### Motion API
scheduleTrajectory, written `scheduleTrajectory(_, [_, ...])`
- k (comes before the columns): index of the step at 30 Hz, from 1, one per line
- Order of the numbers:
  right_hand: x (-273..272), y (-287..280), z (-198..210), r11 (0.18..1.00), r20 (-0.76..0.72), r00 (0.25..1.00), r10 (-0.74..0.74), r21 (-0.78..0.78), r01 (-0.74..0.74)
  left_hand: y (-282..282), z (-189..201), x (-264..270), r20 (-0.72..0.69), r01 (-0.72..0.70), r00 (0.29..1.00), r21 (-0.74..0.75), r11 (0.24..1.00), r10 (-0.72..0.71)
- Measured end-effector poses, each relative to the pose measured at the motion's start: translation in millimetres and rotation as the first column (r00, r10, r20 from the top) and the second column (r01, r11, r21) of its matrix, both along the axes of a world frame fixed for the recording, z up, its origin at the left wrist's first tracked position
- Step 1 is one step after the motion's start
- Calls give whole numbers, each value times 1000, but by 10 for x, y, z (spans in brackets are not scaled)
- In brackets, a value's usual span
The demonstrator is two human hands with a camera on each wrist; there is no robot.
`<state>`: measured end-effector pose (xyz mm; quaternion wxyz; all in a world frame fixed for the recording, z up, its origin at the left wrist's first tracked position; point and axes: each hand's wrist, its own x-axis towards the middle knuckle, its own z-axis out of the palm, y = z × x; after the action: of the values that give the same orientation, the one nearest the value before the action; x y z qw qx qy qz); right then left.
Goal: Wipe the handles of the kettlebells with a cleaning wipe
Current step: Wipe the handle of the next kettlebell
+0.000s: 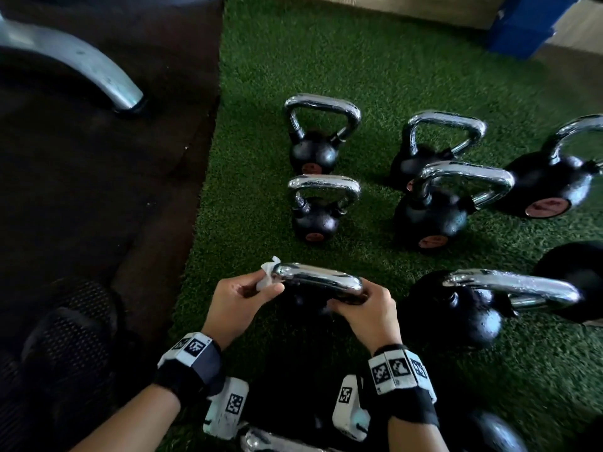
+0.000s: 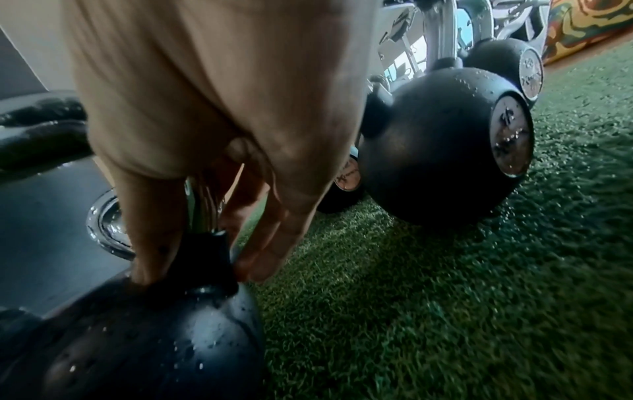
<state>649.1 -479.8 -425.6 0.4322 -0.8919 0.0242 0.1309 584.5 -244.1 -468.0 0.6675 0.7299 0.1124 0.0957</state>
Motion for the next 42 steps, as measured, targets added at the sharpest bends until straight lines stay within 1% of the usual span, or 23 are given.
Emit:
scheduleTrajectory(3, [-37, -57, 13, 998, 27, 999, 32, -55, -30, 29, 19, 93, 14, 20, 1000, 49, 999, -21])
scheduleTrajectory(6, [-107, -102, 14, 995, 30, 998, 54, -90, -51, 45, 96, 222, -13, 15, 1000, 74, 997, -14])
scheduleTrajectory(8, [-131, -115, 13, 992, 9, 997, 71, -106, -69, 21, 123, 373, -34, 7, 999, 139, 990, -2])
scheduleTrajectory(11, [-119, -63, 4, 984, -40, 988, 151, -93, -154, -96, 209, 637, -102, 22, 995, 266, 964, 6])
scheduleTrajectory(13, [-55, -1, 26, 974, -98, 972, 215, -54, -221, -153, 280, 776, -161, 74, 987, 286, 955, -28])
scheduleTrajectory(14, [-5, 22, 32, 967, -128, 961, 244, -50, -252, -165, 319, 817, -180, 138, 980, 307, 942, -85])
scheduleTrajectory(15, [63, 45, 30, 962, -133, 957, 256, -61, -266, -155, 355, 841, -181, 217, 969, 297, 930, -168])
scheduleTrajectory(16, [130, 69, 43, 965, -108, 965, 239, -81, -248, -120, 378, 847, -178, 286, 952, 220, 933, -250])
scheduleTrajectory(17, [199, 78, 29, 975, -76, 977, 200, -87, -206, -96, 405, 832, -167, 333, 934, 90, 939, -316])
scheduleTrajectory(18, [257, 98, 27, 983, -68, 984, 163, -76, -168, -81, 415, 802, -156, 348, 926, -4, 937, -344])
scheduleTrajectory(19, [302, 115, 1, 984, -100, 982, 161, -63, -167, -82, 417, 768, -153, 338, 928, -32, 941, -339])
scheduleTrajectory(21, [336, 159, -54, 980, -226, 954, 199, 15, -200, -142, 398, 733, -187, 243, 956, 64, 968, -228])
scheduleTrajectory(23, [333, 186, -119, 979, -298, 935, 192, 126, -160, -214, 360, 746, -243, 132, 966, 169, 977, -88])
scheduleTrajectory(24, [331, 185, -158, 978, -309, 934, 177, 161, -132, -232, 361, 765, -252, 100, 967, 204, 974, -46])
scheduleTrajectory(26, [323, 178, -209, 974, -327, 931, 164, 205, -100, -226, 390, 806, -221, 96, 975, 280, 955, -33])
scheduleTrajectory(28, [315, 184, -224, 970, -356, 923, 150, 231, -69, -198, 456, 819, -123, 112, 990, 342, 933, -74])
scheduleTrajectory(29, [316, 189, -231, 970, -363, 921, 143, 234, -59, -180, 484, 810, -79, 125, 991, 345, 930, -104])
scheduleTrajectory(31, [317, 195, -252, 970, -360, 922, 138, 237, -53, -143, 515, 794, -48, 157, 988, 270, 950, -149])
scheduleTrajectory(33, [319, 198, -265, 970, -366, 921, 132, 239, -44, -116, 524, 810, -70, 184, 982, 158, 970, -175])
scheduleTrajectory(37, [352, 199, -282, 971, -389, 914, 111, 239, -16, -90, 551, 842, -79, 204, 976, -13, 979, -204])
scheduleTrajectory(39, [359, 199, -277, 972, -396, 912, 110, 233, -16, -52, 555, 775, -101, 231, 964, -126, 965, -244])
scheduleTrajectory(42, [366, 207, -256, 968, -410, 905, 113, 252, -6, -10, 609, 639, -115, 319, 932, -196, 927, -345])
